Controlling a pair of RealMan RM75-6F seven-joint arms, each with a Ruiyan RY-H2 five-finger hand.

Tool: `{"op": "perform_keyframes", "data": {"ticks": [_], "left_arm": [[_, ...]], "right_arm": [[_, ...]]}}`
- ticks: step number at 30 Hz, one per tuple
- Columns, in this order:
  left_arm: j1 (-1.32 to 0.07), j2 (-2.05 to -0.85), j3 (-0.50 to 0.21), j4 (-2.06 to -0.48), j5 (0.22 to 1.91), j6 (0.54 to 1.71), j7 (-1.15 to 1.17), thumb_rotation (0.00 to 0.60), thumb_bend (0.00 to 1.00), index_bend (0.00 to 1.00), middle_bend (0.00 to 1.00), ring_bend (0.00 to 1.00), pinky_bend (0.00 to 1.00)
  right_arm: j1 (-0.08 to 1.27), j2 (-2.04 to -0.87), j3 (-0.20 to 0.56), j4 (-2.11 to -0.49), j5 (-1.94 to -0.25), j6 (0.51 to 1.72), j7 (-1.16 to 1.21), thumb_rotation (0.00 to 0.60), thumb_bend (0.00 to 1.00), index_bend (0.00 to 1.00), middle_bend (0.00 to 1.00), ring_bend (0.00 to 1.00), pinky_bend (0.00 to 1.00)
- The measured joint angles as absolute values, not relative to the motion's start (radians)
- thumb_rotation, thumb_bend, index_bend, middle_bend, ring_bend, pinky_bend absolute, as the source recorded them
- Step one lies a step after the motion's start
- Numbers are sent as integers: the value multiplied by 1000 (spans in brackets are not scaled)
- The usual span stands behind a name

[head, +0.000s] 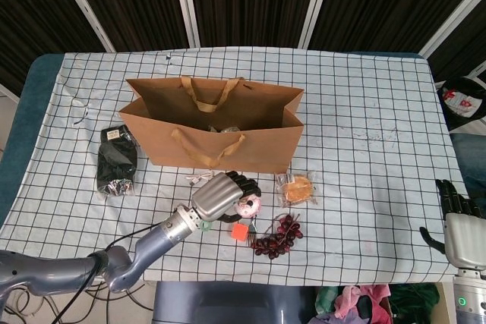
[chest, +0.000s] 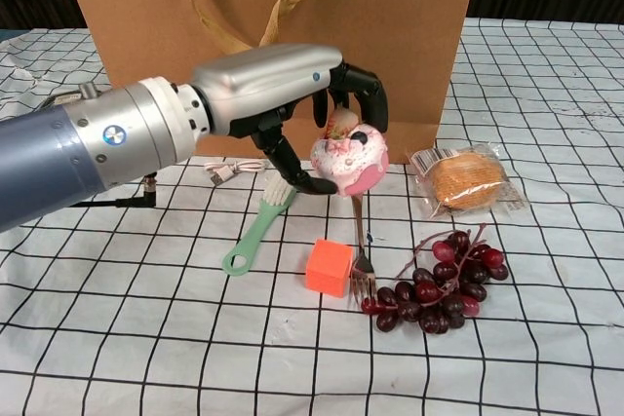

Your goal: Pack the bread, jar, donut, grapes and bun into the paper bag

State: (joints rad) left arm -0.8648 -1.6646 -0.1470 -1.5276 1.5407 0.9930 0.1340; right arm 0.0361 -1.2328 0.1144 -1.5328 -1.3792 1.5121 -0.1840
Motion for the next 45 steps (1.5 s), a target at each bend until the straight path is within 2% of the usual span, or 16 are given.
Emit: {"op": "perform_keyframes", "data": {"ticks": [9,17,22,31,35,42,45], "left_arm": [[-846,-1579,-147,-1659,1702,1162,112,600,337,387,488,366,406],[-836,-1516,-194,-1723,1747,1273,8,600,337,386,482,366,406],[-829,-1459,-261,-1756,1717,1308,-33,600,337,385,478,366,408],[-847,-1413,-420,-1699,1569,1329,-34,600,336,386,478,366,415],[-853,-1396,-440,-1640,1509,1312,-33,600,335,383,478,359,415],[-886,-1385,-451,-1536,1387,1195,-34,600,327,366,465,341,411],[-894,-1384,-446,-1509,1375,1182,-34,600,268,307,403,264,363]], "right_arm": [[35,-1234,115,-1536,-1378,1515,-191,600,154,0,73,190,201],[36,-1237,117,-1534,-1372,1513,-196,600,154,0,72,190,201],[36,-1240,117,-1535,-1370,1511,-200,600,155,0,73,190,201],[42,-1251,114,-1528,-1364,1496,-216,600,155,0,73,190,201],[44,-1256,113,-1522,-1360,1489,-221,600,155,0,72,190,201],[48,-1262,114,-1515,-1358,1486,-226,600,156,0,72,190,201],[48,-1264,115,-1512,-1355,1485,-226,600,156,0,72,191,201]]}}
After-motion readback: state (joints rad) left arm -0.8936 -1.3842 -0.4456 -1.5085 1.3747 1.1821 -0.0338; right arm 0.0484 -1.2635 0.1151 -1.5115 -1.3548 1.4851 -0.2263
